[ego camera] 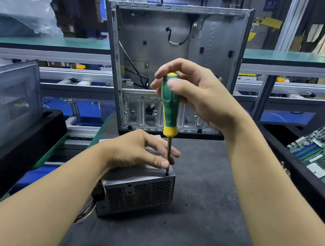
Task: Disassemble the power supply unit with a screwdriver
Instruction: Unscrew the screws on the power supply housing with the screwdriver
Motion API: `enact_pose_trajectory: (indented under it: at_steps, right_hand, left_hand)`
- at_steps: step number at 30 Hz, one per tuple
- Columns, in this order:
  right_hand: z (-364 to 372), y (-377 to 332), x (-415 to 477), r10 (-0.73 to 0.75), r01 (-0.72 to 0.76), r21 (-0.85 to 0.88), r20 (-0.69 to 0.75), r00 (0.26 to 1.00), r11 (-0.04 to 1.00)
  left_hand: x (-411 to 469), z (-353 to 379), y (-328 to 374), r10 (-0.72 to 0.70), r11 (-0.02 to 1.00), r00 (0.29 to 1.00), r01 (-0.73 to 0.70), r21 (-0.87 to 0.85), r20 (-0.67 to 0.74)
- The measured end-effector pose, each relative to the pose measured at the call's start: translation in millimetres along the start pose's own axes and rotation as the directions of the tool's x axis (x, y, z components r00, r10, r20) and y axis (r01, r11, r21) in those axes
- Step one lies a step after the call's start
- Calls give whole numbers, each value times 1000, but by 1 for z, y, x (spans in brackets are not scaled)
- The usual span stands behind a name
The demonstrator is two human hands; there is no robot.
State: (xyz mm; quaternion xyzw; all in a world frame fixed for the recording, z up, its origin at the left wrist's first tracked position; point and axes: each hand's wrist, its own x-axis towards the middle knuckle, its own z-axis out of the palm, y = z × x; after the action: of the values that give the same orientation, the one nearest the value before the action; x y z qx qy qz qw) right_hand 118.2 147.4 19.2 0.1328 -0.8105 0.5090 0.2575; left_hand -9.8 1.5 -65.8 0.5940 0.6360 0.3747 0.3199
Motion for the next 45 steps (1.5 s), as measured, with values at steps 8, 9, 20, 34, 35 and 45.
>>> enact_pose_trajectory:
  at_steps: [8,9,20,34,35,45]
  right_hand:
    - [-4,3,0,-57,44,149,81,995,988]
    - [-4,3,-1,-43,22,191,107,993,981]
    - [-3,-2,-1,-64,63,18,10,998,998]
    - [-4,-6,-3,-71,69,-204,-1,998,976]
    - [-6,-6,-4,-73,75,-182,16,997,980]
    - [-1,-8,-3,-53,58,-188,28,998,980]
  left_hand:
    - [3,0,-2,-13,999,999,14,31,-31]
    - [2,0,-2,-18,999,999,19,41,-33]
    - [2,-2,-2,23,999,1000,-23,-28,-5]
    - [4,-2,-6,-16,998,999,15,-59,-32]
    - [4,-1,-6,-21,997,999,18,-71,-45]
    - [1,-1,-5,-23,996,999,20,-88,-42]
